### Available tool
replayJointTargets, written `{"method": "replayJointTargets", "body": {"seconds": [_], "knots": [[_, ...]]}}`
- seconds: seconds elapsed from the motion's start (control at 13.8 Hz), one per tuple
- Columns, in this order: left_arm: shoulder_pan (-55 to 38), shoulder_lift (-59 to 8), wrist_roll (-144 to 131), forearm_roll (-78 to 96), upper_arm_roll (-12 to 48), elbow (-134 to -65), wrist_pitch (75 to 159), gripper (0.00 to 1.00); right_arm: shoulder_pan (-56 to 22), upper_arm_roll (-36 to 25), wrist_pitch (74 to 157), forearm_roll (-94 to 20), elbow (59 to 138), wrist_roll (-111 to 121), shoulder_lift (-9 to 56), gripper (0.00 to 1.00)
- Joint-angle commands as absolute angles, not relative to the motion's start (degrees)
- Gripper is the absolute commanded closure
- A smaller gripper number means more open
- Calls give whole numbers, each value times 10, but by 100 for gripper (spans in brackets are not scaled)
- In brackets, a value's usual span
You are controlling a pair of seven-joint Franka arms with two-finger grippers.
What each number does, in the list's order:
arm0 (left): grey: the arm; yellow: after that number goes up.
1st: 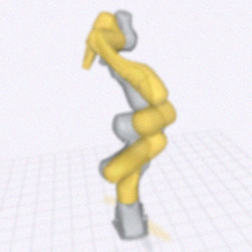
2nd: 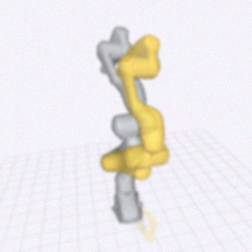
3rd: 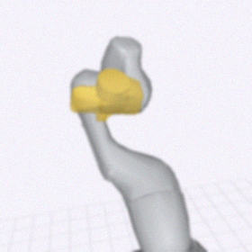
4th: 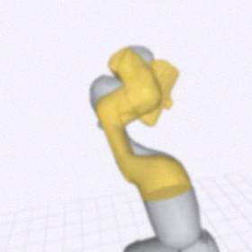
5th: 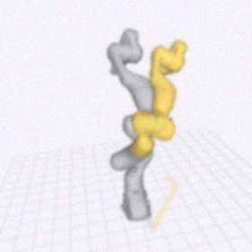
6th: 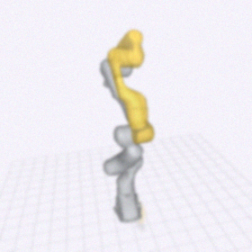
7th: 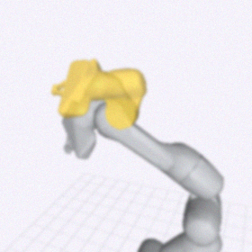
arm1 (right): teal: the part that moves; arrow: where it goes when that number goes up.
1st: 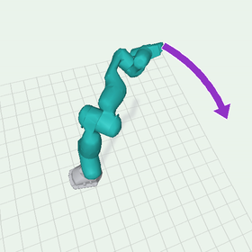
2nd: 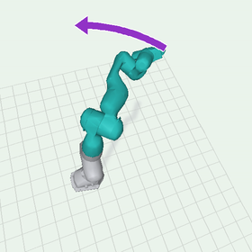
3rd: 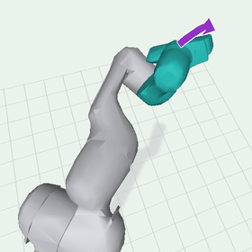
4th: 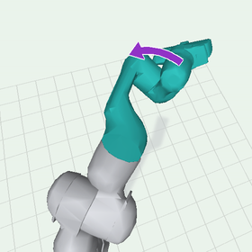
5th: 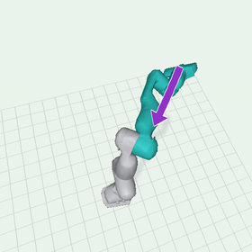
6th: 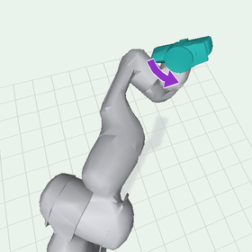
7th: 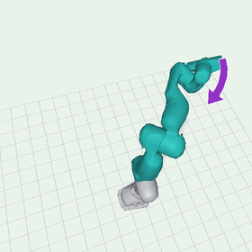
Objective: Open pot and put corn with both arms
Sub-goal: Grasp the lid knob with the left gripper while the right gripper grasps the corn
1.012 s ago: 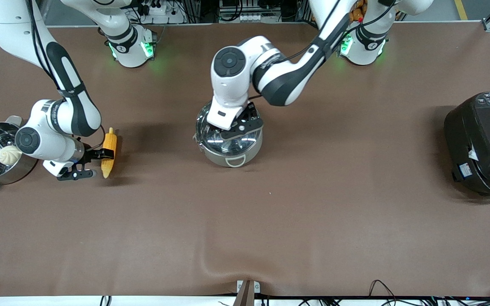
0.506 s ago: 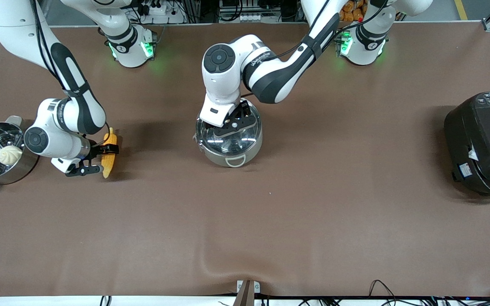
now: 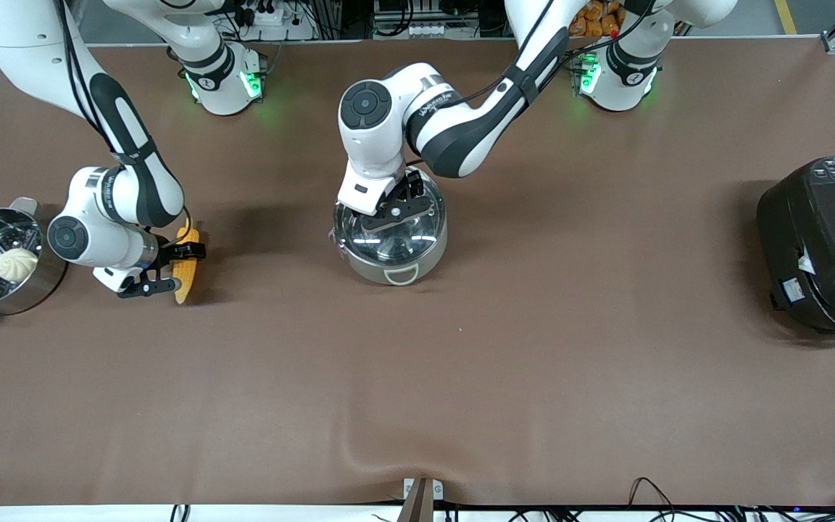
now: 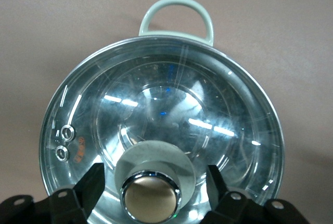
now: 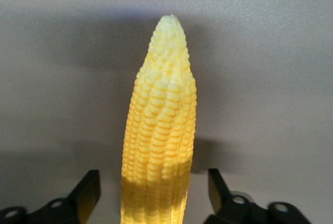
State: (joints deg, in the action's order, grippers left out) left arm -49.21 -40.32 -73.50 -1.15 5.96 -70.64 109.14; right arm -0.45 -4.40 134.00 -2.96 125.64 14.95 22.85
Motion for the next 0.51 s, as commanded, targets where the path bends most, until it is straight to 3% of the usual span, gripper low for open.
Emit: {"method": "replayJointTargets", "body": {"seconds": [0.0,0.14,0.29,0.43], "knots": [[-498,-403,-744,-7,54,-707,1078,22,2,-40,1341,-34,1261,175,217,48],[-498,-403,-745,-7,54,-708,1078,27,2,-40,1341,-34,1260,176,216,55],[-498,-403,-745,-6,54,-708,1077,33,2,-40,1341,-34,1259,177,215,70],[-498,-403,-745,-6,54,-708,1077,35,0,-40,1338,-34,1251,175,213,72]]}}
